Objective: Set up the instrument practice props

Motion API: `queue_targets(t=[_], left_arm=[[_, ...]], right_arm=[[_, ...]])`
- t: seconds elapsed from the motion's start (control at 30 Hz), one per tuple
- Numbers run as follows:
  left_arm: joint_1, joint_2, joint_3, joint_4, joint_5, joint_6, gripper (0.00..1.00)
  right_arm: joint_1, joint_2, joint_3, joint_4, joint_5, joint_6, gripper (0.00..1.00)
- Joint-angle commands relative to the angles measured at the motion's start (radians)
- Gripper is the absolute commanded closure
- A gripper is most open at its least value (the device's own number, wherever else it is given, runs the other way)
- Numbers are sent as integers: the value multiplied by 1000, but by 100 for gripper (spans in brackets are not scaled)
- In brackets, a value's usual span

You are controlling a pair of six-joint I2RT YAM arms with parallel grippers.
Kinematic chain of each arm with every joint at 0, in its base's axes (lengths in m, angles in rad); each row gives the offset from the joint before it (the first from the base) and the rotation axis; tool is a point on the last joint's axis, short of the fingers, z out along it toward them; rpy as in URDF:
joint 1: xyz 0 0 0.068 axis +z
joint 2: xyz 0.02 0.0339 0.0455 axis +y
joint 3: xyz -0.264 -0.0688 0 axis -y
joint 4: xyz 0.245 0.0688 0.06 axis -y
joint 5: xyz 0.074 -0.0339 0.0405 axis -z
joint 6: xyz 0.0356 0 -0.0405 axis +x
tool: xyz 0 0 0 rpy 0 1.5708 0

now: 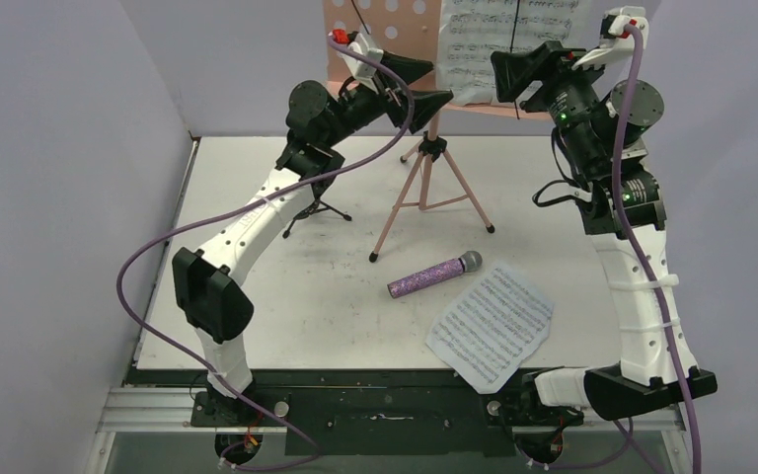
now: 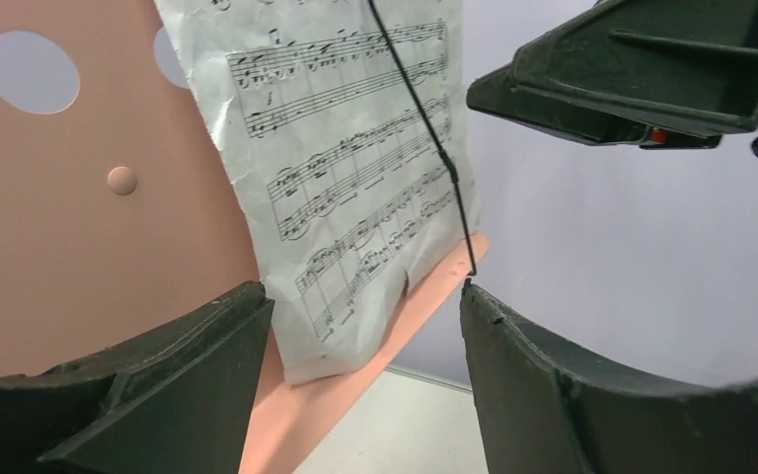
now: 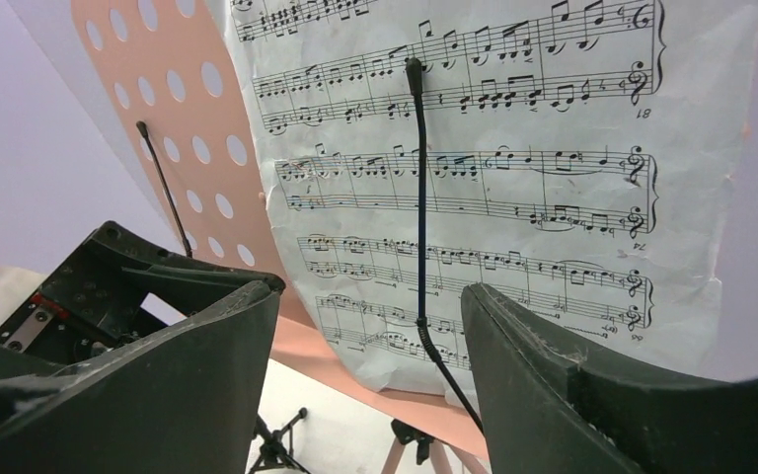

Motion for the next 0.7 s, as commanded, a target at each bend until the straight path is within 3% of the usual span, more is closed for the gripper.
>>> queue_targets(t=[0.0,0.3,0.67], left_arm=[[-4,-121,-72,175,47,13,30],[-7,-278,-345,375,106,77,19],[-51,-533,-696,268,62,175,16]], right_arm=[[1,-43,-19,16,22,-6,30],[1,-91,-70,-17,24,-23,16],[1,-225,-216,-91,39,-28,8]])
